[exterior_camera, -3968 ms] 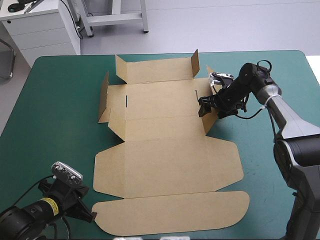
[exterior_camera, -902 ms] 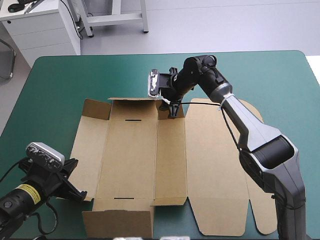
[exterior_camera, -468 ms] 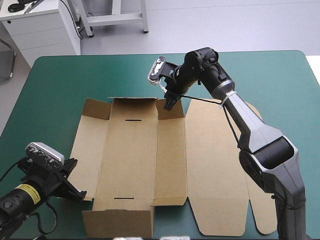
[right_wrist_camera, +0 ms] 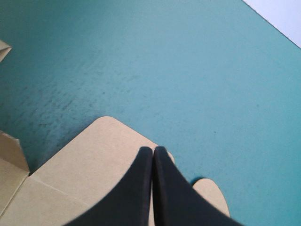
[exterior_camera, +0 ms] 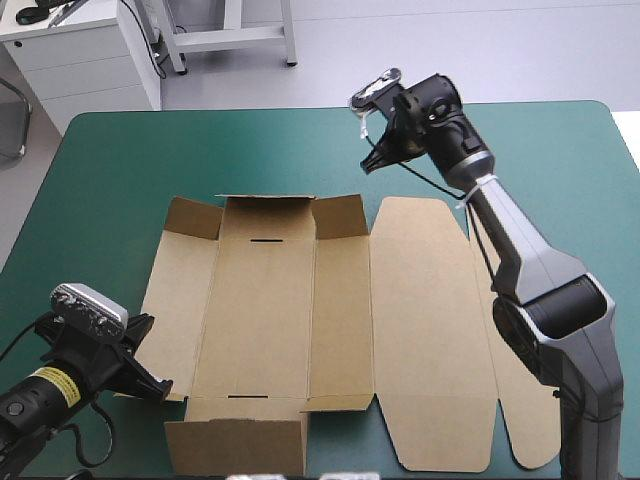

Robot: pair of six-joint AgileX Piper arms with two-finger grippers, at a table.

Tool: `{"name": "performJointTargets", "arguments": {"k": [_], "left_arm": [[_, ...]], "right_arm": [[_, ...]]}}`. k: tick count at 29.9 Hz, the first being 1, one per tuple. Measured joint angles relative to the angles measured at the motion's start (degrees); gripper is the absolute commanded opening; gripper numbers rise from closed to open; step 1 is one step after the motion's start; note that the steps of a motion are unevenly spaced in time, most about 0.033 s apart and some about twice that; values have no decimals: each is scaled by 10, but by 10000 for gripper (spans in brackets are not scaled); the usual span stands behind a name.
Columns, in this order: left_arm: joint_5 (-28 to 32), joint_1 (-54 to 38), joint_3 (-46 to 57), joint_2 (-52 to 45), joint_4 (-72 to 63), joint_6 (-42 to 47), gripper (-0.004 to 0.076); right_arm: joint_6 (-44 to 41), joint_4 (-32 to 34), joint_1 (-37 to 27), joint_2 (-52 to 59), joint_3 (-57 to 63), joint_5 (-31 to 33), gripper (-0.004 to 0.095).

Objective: Fold the box

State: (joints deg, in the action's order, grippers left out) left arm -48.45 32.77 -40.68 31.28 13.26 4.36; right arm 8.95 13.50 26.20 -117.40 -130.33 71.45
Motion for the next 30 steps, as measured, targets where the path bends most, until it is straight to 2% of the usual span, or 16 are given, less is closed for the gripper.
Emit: {"name": "performJointTargets", "arguments": {"k": [8,12,22,30], "left_arm": [[0,0,-49,1,23,37,-8],[-12,0,-90,19,66,71,0],[-46,0,-206,173,109,72,20],[-60,-2,-288,310,65,-11,20]], "right_arm": [[-16,-114,-123,70,54,0,-20],[-16,-135,-161,116,116,-1,-20],[6,-146,-172,241,305,-1,-20],[8,-152,-172,363,459,-11,-20]]}}
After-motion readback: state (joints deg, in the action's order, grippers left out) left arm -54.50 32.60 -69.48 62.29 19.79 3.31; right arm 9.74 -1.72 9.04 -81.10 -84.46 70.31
